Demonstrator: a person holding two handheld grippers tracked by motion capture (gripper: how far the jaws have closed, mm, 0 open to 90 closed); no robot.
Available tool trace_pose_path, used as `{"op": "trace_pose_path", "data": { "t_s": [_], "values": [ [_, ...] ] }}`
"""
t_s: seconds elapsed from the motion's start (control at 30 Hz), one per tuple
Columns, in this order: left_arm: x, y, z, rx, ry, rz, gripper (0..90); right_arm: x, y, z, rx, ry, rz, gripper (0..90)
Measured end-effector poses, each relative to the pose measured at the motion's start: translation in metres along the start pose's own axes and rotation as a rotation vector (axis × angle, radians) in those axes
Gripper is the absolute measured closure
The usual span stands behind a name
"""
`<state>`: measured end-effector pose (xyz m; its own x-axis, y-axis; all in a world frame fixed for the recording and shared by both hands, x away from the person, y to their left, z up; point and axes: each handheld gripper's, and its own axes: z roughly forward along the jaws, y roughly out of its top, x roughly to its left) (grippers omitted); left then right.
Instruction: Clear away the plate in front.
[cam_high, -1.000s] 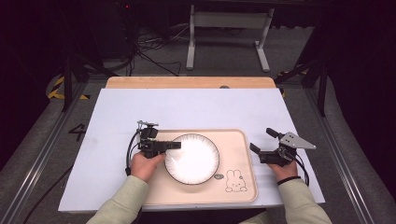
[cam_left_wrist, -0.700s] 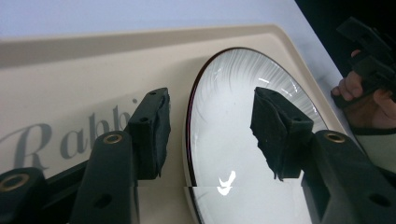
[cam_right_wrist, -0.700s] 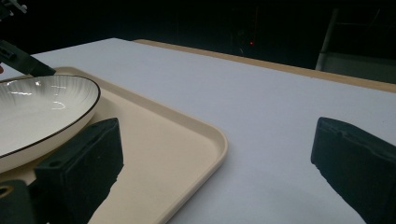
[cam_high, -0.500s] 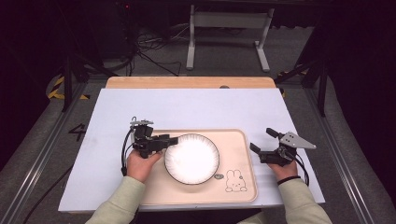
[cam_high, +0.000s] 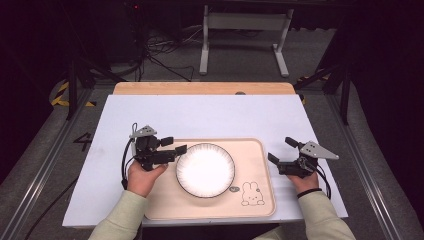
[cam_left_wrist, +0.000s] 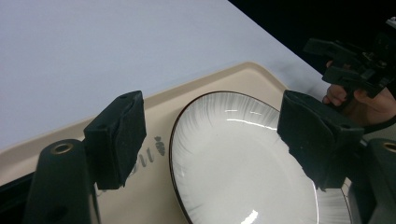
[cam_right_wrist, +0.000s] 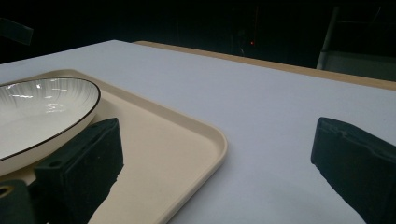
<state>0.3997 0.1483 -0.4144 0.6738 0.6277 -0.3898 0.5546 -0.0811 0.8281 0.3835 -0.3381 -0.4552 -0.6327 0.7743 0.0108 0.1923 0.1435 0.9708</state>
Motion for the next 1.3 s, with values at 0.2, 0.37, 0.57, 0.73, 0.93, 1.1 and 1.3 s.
{"op": "trace_pose_path", "data": {
  "t_s": [0.2,0.37,0.57,0.73,0.93,1.1,1.3],
  "values": [
    [0.0,0.0,-0.009,0.002,0.01,0.051,18.5,0.0,0.0,0.0,0.0,-0.002,0.0,2.6],
    [0.002,0.0,-0.018,-0.007,0.007,0.07,15.5,0.0,0.0,0.0,-0.001,-0.001,0.0,2.6],
    [0.005,-0.003,-0.029,-0.041,0.004,0.109,11.5,0.0,0.0,0.0,-0.001,0.0,0.0,2.6],
    [0.008,-0.006,-0.039,-0.049,-0.022,0.165,8.5,0.0,0.0,0.0,-0.001,0.0,-0.002,2.6],
    [0.014,-0.013,-0.049,-0.058,0.002,0.171,4.0,0.0,0.0,0.0,-0.002,0.002,-0.003,2.6],
    [0.02,-0.018,-0.06,-0.075,-0.003,0.159,2.8,0.0,0.0,0.0,-0.003,0.001,-0.005,2.6],
    [0.029,-0.024,-0.071,-0.096,-0.011,0.172,1.5,0.001,0.0,0.0,-0.003,-0.002,-0.01,2.5]
  ]
}}
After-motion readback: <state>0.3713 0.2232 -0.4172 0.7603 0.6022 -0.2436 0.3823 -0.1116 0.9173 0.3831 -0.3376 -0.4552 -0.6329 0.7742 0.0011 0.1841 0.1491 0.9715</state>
